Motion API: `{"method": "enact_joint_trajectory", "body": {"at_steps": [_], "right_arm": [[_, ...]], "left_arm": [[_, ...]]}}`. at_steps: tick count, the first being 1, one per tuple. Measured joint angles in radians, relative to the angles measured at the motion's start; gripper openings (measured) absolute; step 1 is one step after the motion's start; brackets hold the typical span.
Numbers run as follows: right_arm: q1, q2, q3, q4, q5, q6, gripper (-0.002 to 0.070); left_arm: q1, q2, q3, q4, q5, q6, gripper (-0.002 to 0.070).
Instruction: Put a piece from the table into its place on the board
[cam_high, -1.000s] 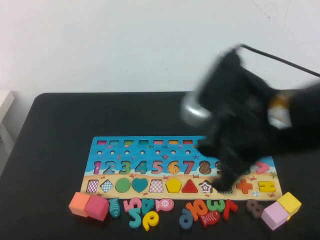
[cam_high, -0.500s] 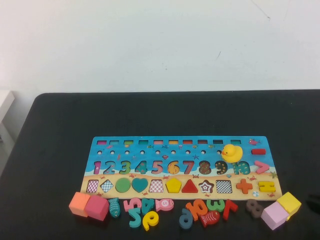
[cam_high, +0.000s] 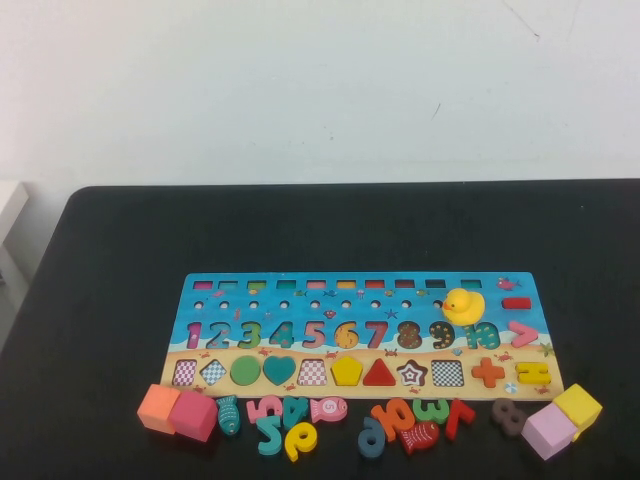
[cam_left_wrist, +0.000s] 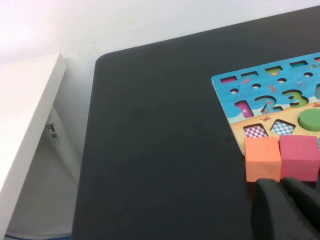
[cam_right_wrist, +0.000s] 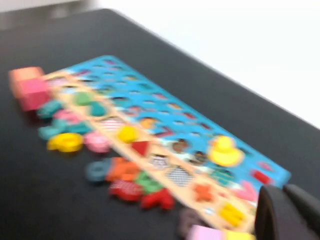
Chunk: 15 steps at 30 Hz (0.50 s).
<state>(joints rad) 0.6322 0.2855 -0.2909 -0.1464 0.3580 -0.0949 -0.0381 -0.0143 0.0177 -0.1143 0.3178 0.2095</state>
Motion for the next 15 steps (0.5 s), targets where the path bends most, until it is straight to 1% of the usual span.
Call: {"method": "enact_joint_trajectory", "body": {"at_steps": [5,11,15], "right_arm": [[-0.256,-0.1,0.097,-0.021,-0.06,0.009,0.0019],[-0.561,-0.215,0.15,-0.021,-0.098,0.009,0.0019],[-0.701,-0.285,0.152,-0.022,-0.107,0.009,0.0019]], "left_arm": [[0.0,0.0,0.0,0.0,0.0,0.0,-0.0003],[0.0,0.0,0.0,0.0,0.0,0.0,-0.0002],[0.0,0.0,0.0,0.0,0.0,0.0,-0.0002]]}}
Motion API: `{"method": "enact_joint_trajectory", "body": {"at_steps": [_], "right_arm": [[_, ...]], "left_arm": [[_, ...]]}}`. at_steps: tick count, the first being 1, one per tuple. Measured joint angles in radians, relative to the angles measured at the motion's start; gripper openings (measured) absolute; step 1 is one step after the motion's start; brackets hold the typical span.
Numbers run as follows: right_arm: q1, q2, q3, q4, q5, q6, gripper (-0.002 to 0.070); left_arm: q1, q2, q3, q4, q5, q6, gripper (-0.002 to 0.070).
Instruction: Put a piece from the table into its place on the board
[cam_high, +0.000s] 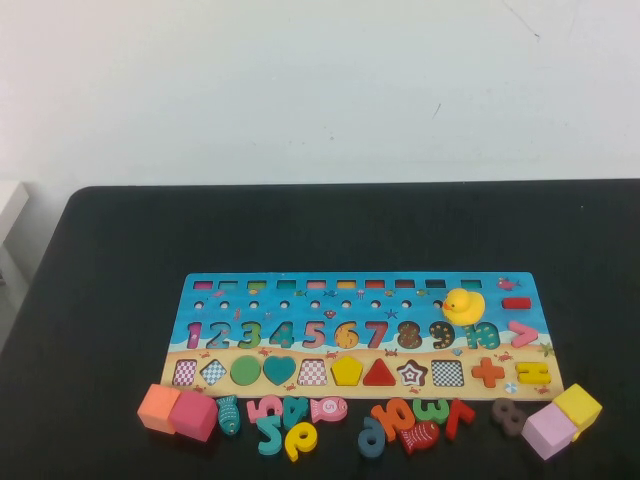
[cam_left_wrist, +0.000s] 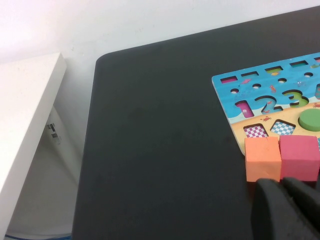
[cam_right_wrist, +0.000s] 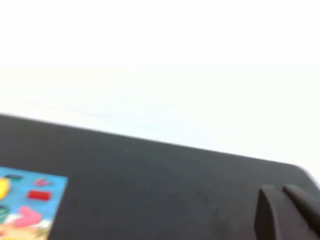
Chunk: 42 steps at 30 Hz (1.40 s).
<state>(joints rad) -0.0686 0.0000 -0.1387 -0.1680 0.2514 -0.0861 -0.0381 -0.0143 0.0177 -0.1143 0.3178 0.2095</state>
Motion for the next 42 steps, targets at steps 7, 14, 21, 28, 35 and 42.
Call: {"method": "enact_joint_trajectory", "body": {"at_steps": [7,14,21,28,35,42], "right_arm": [[-0.072,-0.011,0.002,0.009,0.029,0.0,0.0019],[-0.072,-0.011,0.072,0.219,0.031,-0.159,0.0019],[-0.049,-0.011,0.136,0.294,0.037,-0.239,0.0019],[0.049,-0.011,0.168,0.128,0.01,0.003,0.0019],[0.049,-0.011,0.169,0.068,0.032,0.045,0.0019],[0.049,-0.011,0.167,0.062,0.081,0.055,0.0019]], "left_arm": [[0.0,0.0,0.0,0.0,0.0,-0.004,-0.0002],[0.0,0.0,0.0,0.0,0.0,-0.004,-0.0002],[0.0,0.0,0.0,0.0,0.0,-0.004,-0.0002],[0.0,0.0,0.0,0.0,0.0,-0.004,-0.0002],[0.0,0.0,0.0,0.0,0.0,0.0,-0.0002],[0.0,0.0,0.0,0.0,0.0,0.0,-0.0002]]}}
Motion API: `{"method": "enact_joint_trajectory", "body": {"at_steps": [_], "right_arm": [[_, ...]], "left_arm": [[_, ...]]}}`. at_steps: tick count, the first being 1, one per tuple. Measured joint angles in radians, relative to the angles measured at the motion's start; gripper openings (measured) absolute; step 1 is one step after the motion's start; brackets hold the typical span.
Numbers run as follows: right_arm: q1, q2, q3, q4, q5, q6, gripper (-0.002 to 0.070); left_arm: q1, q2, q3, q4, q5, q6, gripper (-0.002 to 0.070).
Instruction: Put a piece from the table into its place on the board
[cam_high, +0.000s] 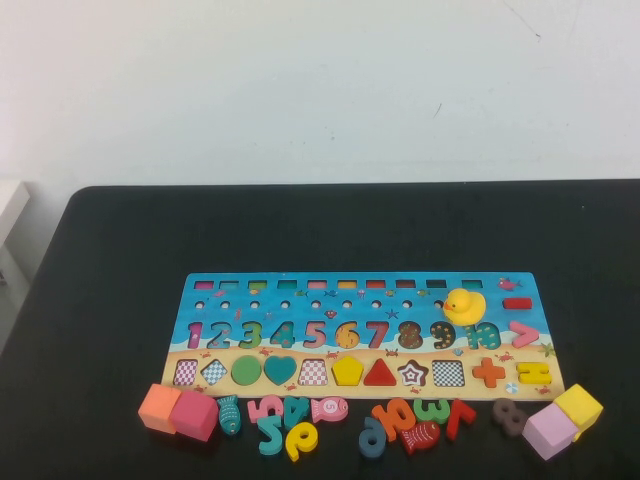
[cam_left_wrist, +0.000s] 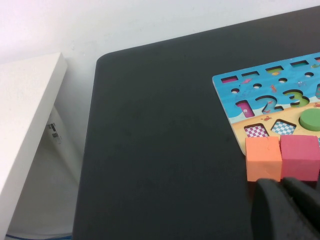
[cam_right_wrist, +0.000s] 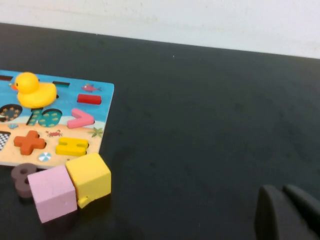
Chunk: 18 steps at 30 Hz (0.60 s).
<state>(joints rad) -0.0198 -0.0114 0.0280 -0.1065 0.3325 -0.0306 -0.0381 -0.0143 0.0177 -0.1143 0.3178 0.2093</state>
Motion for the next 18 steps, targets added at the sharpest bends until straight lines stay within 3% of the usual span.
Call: {"method": "enact_joint_trajectory", "body": {"at_steps": [18], "right_arm": [[0.0,0.0,-0.003,-0.002,0.017,0.004,0.0019]], "left_arm": [[0.0,0.0,0.0,0.0,0.0,0.0,-0.0002]]}}
